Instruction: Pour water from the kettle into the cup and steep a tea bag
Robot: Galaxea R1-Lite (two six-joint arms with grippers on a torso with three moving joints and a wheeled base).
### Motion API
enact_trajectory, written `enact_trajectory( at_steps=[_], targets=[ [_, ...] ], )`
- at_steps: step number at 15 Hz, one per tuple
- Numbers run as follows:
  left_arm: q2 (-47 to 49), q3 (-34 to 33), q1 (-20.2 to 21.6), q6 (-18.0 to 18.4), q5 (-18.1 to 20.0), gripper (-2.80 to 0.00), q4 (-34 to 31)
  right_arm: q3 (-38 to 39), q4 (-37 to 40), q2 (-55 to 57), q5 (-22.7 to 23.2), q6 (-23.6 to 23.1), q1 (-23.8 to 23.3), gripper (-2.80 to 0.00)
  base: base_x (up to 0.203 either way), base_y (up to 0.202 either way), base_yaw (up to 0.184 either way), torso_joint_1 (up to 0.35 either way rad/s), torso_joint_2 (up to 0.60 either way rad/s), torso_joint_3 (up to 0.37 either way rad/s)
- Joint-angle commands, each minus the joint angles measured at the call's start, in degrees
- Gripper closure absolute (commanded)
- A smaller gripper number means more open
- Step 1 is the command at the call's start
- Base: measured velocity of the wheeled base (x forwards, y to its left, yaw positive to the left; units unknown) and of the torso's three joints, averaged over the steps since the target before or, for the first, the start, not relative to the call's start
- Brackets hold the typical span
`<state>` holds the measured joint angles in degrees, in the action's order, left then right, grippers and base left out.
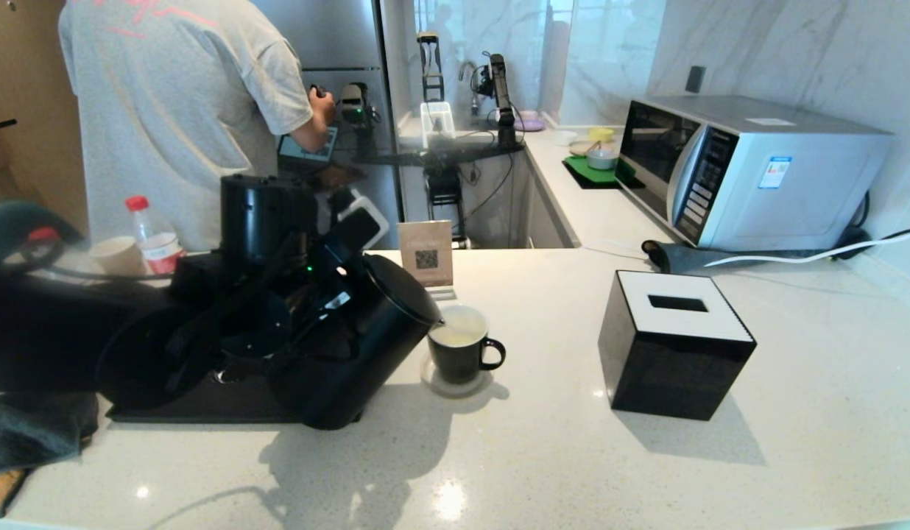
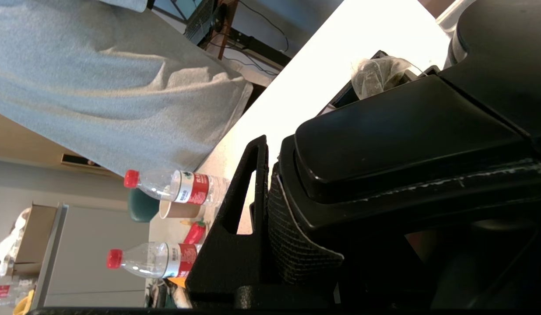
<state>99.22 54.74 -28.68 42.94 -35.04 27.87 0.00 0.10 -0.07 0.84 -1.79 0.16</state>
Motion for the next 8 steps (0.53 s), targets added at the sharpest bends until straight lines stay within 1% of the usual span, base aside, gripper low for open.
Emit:
enact_trajectory(
  at_steps=[1,3,8],
  targets=[
    [0.0,0.0,-0.1,0.7,-0.2,0.00,0.2,0.0,0.0,0.1,0.0,-0.1,0.0,0.00,0.000,0.000,0.000,0.000,0.00,0.000],
    [-0.1,0.4,-0.1,1.4,-0.2,0.00,0.2,0.0,0.0,0.1,0.0,-0.1,0.0,0.00,0.000,0.000,0.000,0.000,0.00,0.000],
    [0.0,1.5,-0.2,1.4,-0.2,0.00,0.1,0.0,0.0,0.1,0.0,-0.1,0.0,0.00,0.000,0.000,0.000,0.000,0.00,0.000]
  ],
)
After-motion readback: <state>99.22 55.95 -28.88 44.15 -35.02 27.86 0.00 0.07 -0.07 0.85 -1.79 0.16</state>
